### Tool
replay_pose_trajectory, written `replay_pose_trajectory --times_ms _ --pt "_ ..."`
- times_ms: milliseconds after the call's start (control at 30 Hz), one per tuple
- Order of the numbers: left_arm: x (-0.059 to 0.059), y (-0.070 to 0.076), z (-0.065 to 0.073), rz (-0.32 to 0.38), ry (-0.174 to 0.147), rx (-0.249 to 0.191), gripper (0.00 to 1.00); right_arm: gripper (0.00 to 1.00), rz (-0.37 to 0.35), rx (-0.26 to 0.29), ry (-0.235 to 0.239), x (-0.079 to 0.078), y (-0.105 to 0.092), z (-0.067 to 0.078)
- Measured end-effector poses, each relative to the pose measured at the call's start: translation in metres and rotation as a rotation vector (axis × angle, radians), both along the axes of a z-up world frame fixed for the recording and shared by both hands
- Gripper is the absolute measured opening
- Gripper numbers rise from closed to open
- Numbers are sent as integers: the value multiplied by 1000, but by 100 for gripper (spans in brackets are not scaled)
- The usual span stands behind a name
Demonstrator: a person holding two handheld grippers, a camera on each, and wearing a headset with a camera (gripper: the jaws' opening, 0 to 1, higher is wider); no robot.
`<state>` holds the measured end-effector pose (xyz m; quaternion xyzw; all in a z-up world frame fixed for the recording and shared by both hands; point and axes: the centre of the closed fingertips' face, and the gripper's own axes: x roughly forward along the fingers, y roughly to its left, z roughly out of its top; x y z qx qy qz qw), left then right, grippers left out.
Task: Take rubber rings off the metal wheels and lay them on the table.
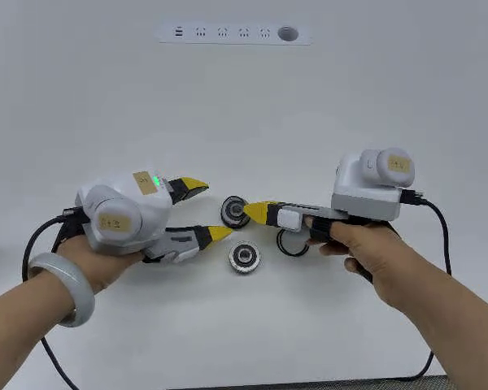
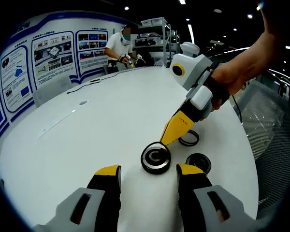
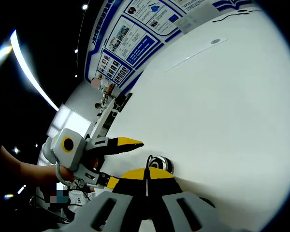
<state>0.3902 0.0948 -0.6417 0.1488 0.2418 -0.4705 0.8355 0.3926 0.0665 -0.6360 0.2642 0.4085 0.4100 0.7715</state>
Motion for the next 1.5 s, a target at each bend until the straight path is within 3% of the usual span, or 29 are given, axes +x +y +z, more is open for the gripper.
replay_pose_trajectory --times_ms 133,400,667,1000,1400,1500 --pt "-3 3 2 1 2 -9 51 2 1 10 -7 -1 2 3" --pt "-5 8 3 15 13 -24 54 2 -6 60 -22 -12 4 27" --pt "-7 9 3 23 21 -27 53 2 -47 73 -23 -25 -17 37" --pt "-6 8 2 26 25 -35 53 2 -116 36 3 -31 -54 25" --pt "-6 10 -1 30 33 -33 51 2 -159 -67 56 -40 -81 -6" --pt "-6 9 -1 29 33 -34 50 2 -160 -99 50 -40 -85 -10"
